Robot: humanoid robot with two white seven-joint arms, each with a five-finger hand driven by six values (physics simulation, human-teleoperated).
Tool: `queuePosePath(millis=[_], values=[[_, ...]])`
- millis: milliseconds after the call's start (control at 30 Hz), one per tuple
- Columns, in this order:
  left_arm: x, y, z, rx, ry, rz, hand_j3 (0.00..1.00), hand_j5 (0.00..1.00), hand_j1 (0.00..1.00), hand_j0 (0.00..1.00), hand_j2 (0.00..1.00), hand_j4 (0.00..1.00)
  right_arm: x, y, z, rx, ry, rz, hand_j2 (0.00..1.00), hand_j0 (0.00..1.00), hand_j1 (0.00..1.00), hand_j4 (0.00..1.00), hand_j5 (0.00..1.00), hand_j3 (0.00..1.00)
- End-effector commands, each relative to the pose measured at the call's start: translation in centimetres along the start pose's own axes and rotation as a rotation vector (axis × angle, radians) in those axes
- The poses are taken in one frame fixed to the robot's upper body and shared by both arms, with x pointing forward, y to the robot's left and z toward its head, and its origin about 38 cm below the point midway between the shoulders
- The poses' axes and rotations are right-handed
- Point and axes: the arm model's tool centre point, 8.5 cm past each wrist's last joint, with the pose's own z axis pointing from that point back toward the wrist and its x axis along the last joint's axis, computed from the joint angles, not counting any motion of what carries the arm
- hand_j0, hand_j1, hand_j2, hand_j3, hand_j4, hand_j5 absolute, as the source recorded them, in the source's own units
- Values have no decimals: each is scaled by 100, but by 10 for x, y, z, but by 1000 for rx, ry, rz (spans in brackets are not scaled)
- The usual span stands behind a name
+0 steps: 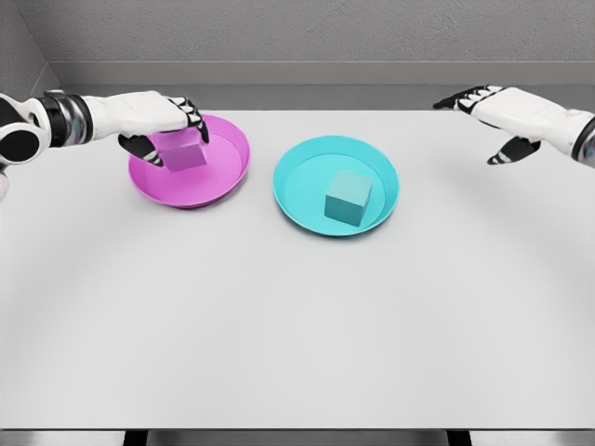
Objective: Place the blocks in the corresponding plates according to their colors
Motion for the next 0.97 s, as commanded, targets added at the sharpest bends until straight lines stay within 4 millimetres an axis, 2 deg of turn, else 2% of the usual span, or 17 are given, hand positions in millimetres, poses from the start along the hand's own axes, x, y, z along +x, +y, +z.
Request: queuePosePath(millis=[0, 133, 400, 433, 500, 533, 567, 633, 733, 800, 933], values=[[0, 0, -3, 4, 8, 19, 91, 91, 91, 91, 91, 91, -3, -2, 3, -8, 8, -8, 100, 100, 100, 100, 100, 100], [-1, 2, -4, 9, 20, 32, 94, 94, 94, 94, 94, 94, 0, -5, 1, -16, 1, -3, 100, 100, 100, 100, 100, 100], [-1, 12, -1, 28, 20, 26, 95, 95, 95, 95, 95, 95, -1, 6, 2, 5, 4, -12, 100, 100, 100, 100, 100, 100], [-2, 18, 4, 39, 11, 14, 95, 95, 95, 95, 95, 95, 0, 11, 2, 13, 3, -17, 100, 100, 100, 100, 100, 100], [-13, 21, 49, 126, -46, -6, 95, 95, 95, 95, 95, 95, -1, 13, 3, 15, 6, -20, 100, 100, 100, 100, 100, 100], [-20, 16, 73, 174, -90, 13, 95, 95, 95, 95, 95, 95, -1, 12, 3, 13, 5, -19, 100, 100, 100, 100, 100, 100], [-34, 11, 98, 210, -68, 78, 97, 97, 97, 97, 97, 97, -1, 11, 3, 13, 6, -18, 100, 100, 100, 100, 100, 100], [-50, -8, 130, 234, -50, 199, 100, 100, 100, 100, 100, 100, -1, 12, 3, 13, 7, -19, 100, 100, 100, 100, 100, 100], [-57, -22, 145, 239, -38, 269, 100, 100, 100, 100, 100, 100, -7, 9, 10, 7, 23, -16, 100, 100, 100, 100, 100, 100], [-55, -36, 141, 213, -40, 287, 100, 100, 100, 100, 100, 100, -9, 6, 13, -1, 31, -16, 100, 100, 100, 100, 100, 100], [-54, -40, 138, 199, -43, 286, 100, 100, 100, 100, 100, 100, -14, 2, 20, -2, 46, -6, 100, 100, 100, 100, 100, 100]])
